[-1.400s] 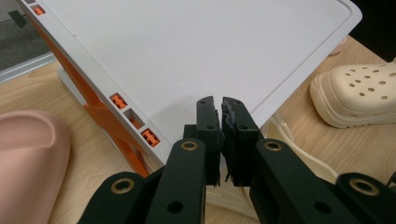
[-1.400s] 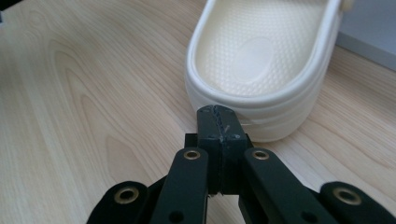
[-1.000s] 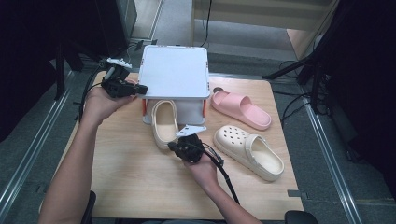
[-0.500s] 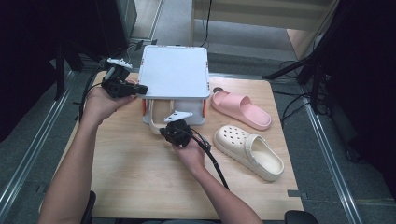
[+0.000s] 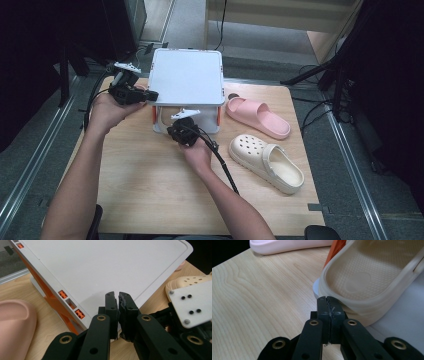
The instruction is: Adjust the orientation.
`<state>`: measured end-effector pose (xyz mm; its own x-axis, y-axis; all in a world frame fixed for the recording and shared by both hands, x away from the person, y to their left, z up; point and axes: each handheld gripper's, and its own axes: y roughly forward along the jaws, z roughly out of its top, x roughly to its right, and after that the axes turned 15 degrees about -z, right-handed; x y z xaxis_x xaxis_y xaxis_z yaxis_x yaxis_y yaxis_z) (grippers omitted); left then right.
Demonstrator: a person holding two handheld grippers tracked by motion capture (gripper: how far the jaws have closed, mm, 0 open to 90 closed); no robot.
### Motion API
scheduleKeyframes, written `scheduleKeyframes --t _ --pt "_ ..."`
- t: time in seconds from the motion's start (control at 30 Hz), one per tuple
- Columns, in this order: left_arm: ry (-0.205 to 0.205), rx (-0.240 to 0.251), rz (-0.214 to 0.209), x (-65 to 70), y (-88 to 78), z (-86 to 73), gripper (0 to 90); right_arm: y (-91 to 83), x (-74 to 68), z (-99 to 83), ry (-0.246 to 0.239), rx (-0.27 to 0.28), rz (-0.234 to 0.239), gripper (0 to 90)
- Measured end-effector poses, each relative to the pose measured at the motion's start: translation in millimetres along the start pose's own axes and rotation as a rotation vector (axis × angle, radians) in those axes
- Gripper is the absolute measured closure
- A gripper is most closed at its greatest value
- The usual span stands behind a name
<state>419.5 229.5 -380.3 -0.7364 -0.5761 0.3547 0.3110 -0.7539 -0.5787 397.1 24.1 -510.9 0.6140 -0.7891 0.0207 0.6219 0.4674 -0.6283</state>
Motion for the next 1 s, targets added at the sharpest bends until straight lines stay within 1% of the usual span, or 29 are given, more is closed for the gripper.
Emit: scheduleKeyframes --t 0.13,0.27,0.3,0.33,0.37,0.43,0.5,0.57,0.63,0.7,0.73,0.77,0.8,0.83,0.9,0.93,1.0 --pt "0.002 0.002 -0.006 -1.1 -0.9 -0.2 84.5 0.9 3.8 1.2 0.034 -0.019 0.025 90.0" --pt "0.0 0.001 -0.002 -0.3 -0.6 0.8 82.4 -8.9 5.7 1.2 0.034 -0.008 0.046 90.0" --pt "-0.007 0.002 -0.014 0.0 -0.6 1.1 80.4 -11.7 6.2 1.2 0.033 -0.008 0.052 90.0" --pt "-0.011 -0.001 -0.027 0.1 -1.0 1.4 75.6 -15.5 6.5 1.2 0.034 -0.01 0.062 90.0" --pt "-0.017 -0.013 -0.052 1.9 -2.7 2.5 73.0 -16.8 6.8 1.2 0.026 -0.006 0.066 90.0" --pt "0.009 0.008 -0.067 7.8 -7.7 3.5 66.8 -25.3 6.7 0.8 0.011 0.004 0.081 89.7" --pt "0.015 0.019 -0.066 13.2 -11.1 4.3 61.2 -34.0 7.7 -0.3 -0.001 0.018 0.09 87.7" --pt "0.012 0.002 -0.064 16.8 -10.9 4.4 56.5 -42.4 9.5 -1.9 -0.015 0.022 0.099 85.7" --pt "0.014 -0.031 -0.063 19.8 -9.1 4.1 53.5 -50.6 11.6 -4.2 -0.025 0.019 0.102 82.1" --pt "0.008 -0.052 -0.066 22.7 -6.8 3.4 50.2 -58.8 15.1 -6.7 -0.017 -0.001 0.116 78.9" --pt "0.004 -0.064 -0.078 23.9 -6.0 3.3 48.6 -63.0 17.6 -8.2 -0.014 -0.003 0.127 77.7" --pt "-0.002 -0.059 -0.088 26.1 -5.6 2.0 47.0 -67.8 20.0 -9.9 -0.012 -0.003 0.133 75.9" --pt "0.0 -0.046 -0.096 27.1 -5.5 0.7 46.9 -73.6 23.1 -12.3 -0.016 0.008 0.143 73.6" --pt "-0.01 -0.03 -0.111 29.2 -5.0 -0.9 46.4 -77.2 25.0 -13.8 -0.016 0.014 0.149 72.2" --pt "-0.011 -0.031 -0.104 31.9 -4.3 -2.3 46.1 -86.5 29.9 -18.4 -0.027 0.026 0.161 69.5" --pt "-0.006 -0.039 -0.091 33.7 -3.7 -2.8 46.1 -90.9 32.2 -20.9 -0.029 0.032 0.166 68.6" --pt "-0.006 -0.023 -0.088 37.4 -3.0 -5.8 45.8 -99.0 36.8 -25.5 -0.024 0.04 0.176 67.3"
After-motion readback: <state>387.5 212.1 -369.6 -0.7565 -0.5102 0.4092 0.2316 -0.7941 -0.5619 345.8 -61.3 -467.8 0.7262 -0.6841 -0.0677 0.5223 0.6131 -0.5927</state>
